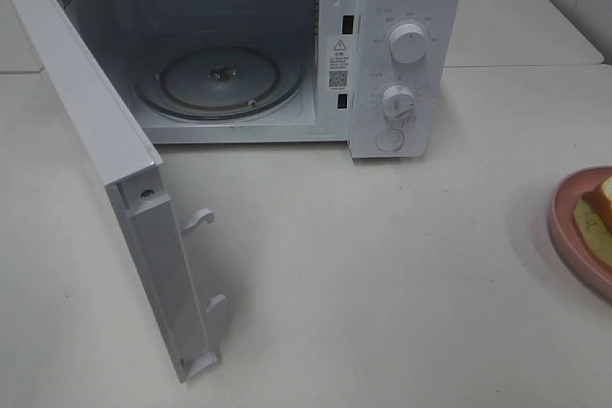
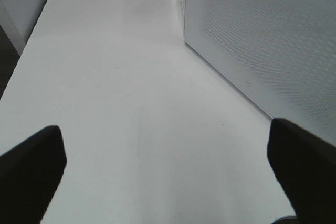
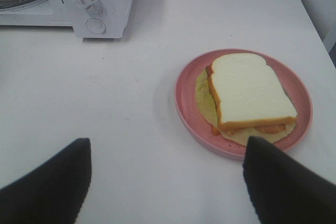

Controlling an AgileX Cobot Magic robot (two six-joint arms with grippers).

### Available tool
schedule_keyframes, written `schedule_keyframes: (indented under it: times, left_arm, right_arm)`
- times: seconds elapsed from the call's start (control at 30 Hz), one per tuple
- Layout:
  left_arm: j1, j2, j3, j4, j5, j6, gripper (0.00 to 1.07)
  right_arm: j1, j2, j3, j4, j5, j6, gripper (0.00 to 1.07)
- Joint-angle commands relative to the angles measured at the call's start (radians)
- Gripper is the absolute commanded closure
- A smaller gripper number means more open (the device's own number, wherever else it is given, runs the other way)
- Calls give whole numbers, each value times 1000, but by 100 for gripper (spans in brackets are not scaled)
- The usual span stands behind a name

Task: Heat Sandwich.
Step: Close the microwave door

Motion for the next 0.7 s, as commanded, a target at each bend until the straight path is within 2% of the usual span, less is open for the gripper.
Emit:
schedule_keyframes:
  times: [0.03, 0.7]
  left_arm:
    - [3, -18, 4, -4, -12, 2, 2]
    - [3, -7, 4, -23, -12, -4, 2]
  right_arm:
    - [-7, -27, 1, 0, -8, -8, 31]
    - [-7, -27, 1, 0, -8, -7, 31]
